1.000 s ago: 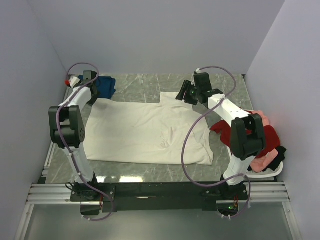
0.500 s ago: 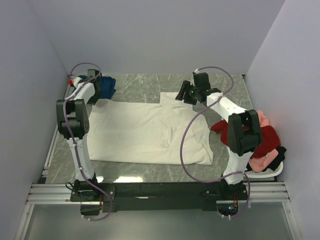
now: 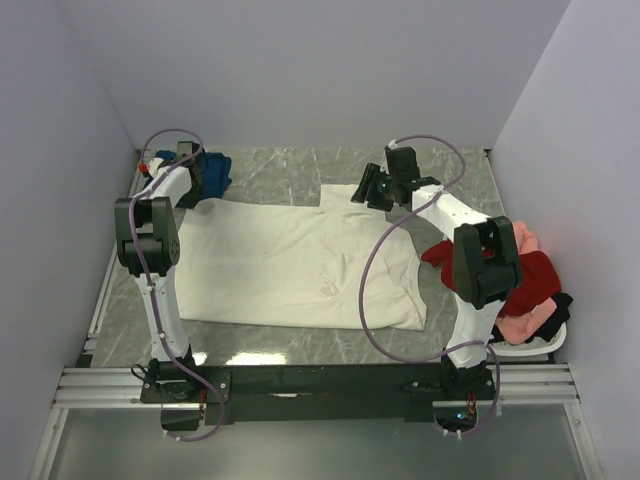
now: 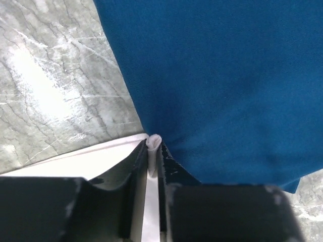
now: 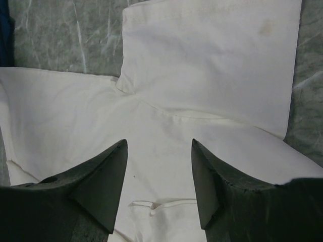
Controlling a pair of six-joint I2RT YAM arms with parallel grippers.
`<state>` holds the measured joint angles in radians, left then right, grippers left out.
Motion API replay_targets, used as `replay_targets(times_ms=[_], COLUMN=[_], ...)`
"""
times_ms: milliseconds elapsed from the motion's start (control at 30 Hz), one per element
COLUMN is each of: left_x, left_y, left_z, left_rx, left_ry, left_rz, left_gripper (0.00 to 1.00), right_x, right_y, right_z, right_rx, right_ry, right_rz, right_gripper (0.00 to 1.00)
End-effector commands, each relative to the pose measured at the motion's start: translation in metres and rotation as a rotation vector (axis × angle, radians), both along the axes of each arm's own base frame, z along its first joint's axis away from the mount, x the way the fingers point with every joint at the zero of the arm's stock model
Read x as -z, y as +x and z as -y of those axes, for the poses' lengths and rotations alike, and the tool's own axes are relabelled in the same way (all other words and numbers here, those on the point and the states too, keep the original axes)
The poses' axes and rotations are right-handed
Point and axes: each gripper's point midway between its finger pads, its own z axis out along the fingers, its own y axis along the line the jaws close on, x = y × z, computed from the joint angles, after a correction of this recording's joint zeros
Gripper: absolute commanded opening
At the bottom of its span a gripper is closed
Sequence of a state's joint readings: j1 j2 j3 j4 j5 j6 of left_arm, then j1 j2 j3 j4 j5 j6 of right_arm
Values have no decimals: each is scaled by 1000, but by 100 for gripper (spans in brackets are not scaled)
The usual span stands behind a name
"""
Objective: Fold and stack the t-shirts
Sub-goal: Fold the tshirt
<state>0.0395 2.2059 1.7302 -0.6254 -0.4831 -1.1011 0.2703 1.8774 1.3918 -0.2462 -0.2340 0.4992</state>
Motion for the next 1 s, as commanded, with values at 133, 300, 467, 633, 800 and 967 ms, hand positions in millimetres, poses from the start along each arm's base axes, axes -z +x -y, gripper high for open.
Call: replay_targets(times_ms=[133,300,467,633,800,967], left_x=[-38,-40,-41,-40,-40,-41], left_y=[10,-2,-14,-17,-15,-13], left_z=[1,-1,-5,-9,-7,-5], left_rx=[12,14,22,39,66,82], left_ry=[6,-1,-7,-11,-16,-25], left_rz=[88,106,115,119,123,137], left_gripper=[9,4,1,1,1,1], right_x=[-12,2,20,31,59,68], right_y=[24,40,58,77,89,98], right_z=[5,18,30,49,62,74], right_rx=[11,49,95,183,266,338], right_ry=[-3,-41,-87,-162,-223,-274], right_rz=[59,48,15,-6,-76,-103], right_gripper=[60,61,63,66,66,66])
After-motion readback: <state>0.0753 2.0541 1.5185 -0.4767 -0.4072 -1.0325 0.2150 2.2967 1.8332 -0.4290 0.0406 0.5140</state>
